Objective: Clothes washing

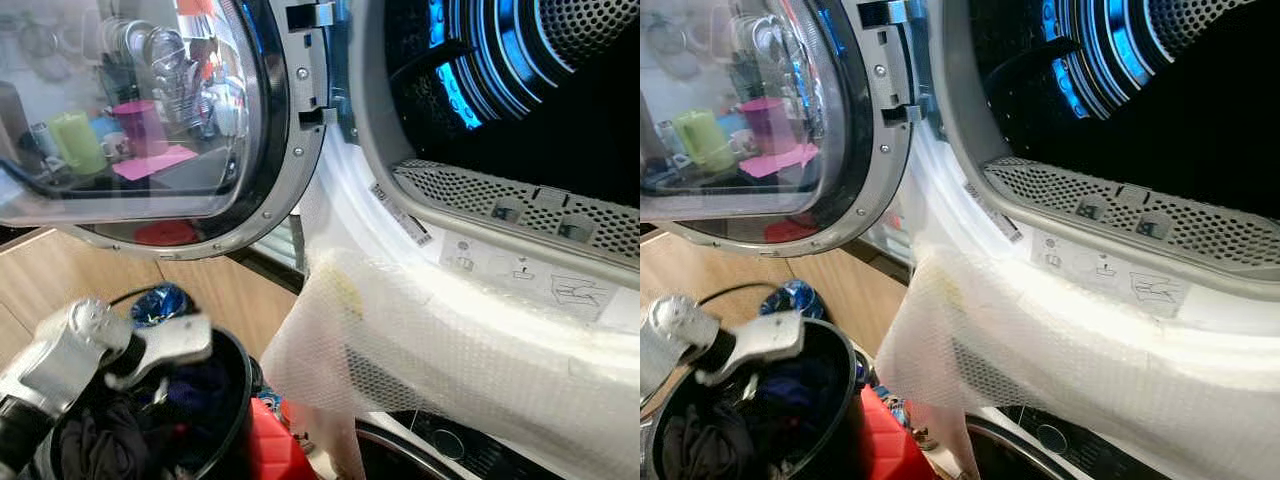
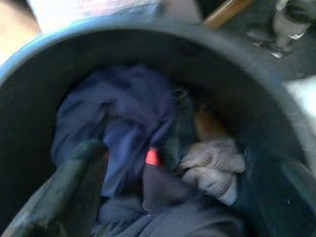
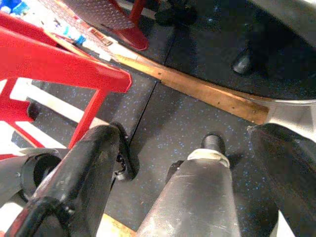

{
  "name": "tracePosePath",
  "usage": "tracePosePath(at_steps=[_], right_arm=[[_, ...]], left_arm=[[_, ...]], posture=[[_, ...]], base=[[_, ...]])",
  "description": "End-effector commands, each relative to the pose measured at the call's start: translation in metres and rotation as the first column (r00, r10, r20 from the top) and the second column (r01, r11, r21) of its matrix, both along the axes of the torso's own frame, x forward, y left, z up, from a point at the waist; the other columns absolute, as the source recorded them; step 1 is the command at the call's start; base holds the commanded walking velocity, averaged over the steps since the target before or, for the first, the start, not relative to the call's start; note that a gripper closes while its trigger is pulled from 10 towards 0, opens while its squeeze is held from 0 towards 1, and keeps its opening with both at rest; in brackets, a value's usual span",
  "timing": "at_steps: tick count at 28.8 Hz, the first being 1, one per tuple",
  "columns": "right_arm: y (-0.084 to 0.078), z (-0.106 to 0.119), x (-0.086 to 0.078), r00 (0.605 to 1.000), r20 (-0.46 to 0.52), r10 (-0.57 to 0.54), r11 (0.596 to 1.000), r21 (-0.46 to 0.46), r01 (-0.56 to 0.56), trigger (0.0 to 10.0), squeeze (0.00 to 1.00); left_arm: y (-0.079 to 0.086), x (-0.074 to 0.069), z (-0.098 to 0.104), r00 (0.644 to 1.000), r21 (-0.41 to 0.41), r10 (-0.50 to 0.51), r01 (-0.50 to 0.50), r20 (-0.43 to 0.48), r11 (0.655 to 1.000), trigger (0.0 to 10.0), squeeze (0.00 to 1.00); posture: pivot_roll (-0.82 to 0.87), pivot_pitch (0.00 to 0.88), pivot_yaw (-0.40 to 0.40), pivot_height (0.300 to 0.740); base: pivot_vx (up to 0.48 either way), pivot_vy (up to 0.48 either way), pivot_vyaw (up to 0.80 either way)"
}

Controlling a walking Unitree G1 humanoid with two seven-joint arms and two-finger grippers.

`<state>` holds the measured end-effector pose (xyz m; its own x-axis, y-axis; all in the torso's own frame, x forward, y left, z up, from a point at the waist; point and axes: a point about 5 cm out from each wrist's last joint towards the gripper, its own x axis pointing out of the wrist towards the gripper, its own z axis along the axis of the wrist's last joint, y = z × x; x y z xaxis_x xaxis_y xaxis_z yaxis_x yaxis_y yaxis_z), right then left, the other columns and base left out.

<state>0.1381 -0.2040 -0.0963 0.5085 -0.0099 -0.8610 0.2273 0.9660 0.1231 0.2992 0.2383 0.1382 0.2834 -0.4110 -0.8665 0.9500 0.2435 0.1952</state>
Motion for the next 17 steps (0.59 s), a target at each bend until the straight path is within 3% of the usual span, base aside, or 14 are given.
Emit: tracePosePath(at_steps=[1, 3, 5, 9, 10, 12, 13, 17], right_arm=[[0.004, 0.000, 0.003, 1.000, 0.015, -0.001, 1.000, 0.007, 0.001, 10.0, 0.00], [0.005, 0.000, 0.004, 1.000, 0.018, 0.001, 1.000, 0.006, -0.001, 10.0, 0.00], [0.004, 0.001, 0.006, 1.000, 0.027, 0.001, 1.000, 0.001, -0.001, 10.0, 0.00], [0.005, 0.002, 0.010, 0.999, 0.046, -0.007, 1.000, 0.005, 0.007, 10.0, 0.00], [0.005, 0.002, 0.011, 0.999, 0.052, -0.002, 1.000, 0.005, 0.001, 10.0, 0.00], [0.005, 0.002, 0.012, 0.998, 0.061, 0.004, 1.000, 0.005, -0.004, 10.0, 0.00], [0.005, 0.002, 0.012, 0.998, 0.062, 0.002, 1.000, 0.006, -0.002, 10.0, 0.00], [0.005, 0.003, 0.013, 0.998, 0.065, -0.003, 1.000, 0.007, 0.002, 10.0, 0.00]], left_arm=[[0.007, 0.005, 0.004, 0.998, 0.046, 0.020, -0.022, 0.057, 0.999, 10.0, 0.00], [0.008, 0.006, 0.003, 0.997, 0.063, 0.022, -0.027, 0.077, 0.998, 10.0, 0.00], [0.013, 0.013, -0.005, 0.987, 0.142, 0.070, -0.091, 0.146, 0.986, 10.0, 0.00], [0.001, 0.017, -0.022, 0.979, 0.046, 0.125, -0.134, 0.159, 0.990, 10.0, 0.00], [-0.006, 0.019, -0.031, 0.975, -0.011, 0.154, -0.155, 0.157, 0.988, 10.0, 0.30], [-0.011, 0.019, -0.037, 0.973, -0.050, 0.172, -0.166, 0.156, 0.985, 10.0, 0.30], [-0.013, 0.018, -0.043, 0.974, -0.053, 0.183, -0.178, 0.133, 0.983, 10.0, 1.00], [-0.019, 0.015, -0.070, 0.971, -0.029, 0.221, -0.219, 0.095, 0.975, 10.0, 1.00]], posture=[[0.11, 0.000, 0.105, 0.740], [0.11, 0.000, 0.105, 0.740], [0.11, 0.000, 0.104, 0.740], [0.11, 0.000, 0.102, 0.740], [0.11, 0.000, 0.102, 0.740], [0.10, 0.000, 0.101, 0.740], [0.10, 0.000, 0.101, 0.740], [0.10, 0.000, 0.098, 0.740]], base=[[0.000, 0.000, 0.00], [0.000, 0.000, 0.00], [0.000, 0.000, 0.00], [0.000, 0.000, 0.00], [0.000, 0.000, 0.00], [0.000, 0.000, 0.00], [0.000, 0.000, 0.00], [0.000, 0.000, 0.00]])
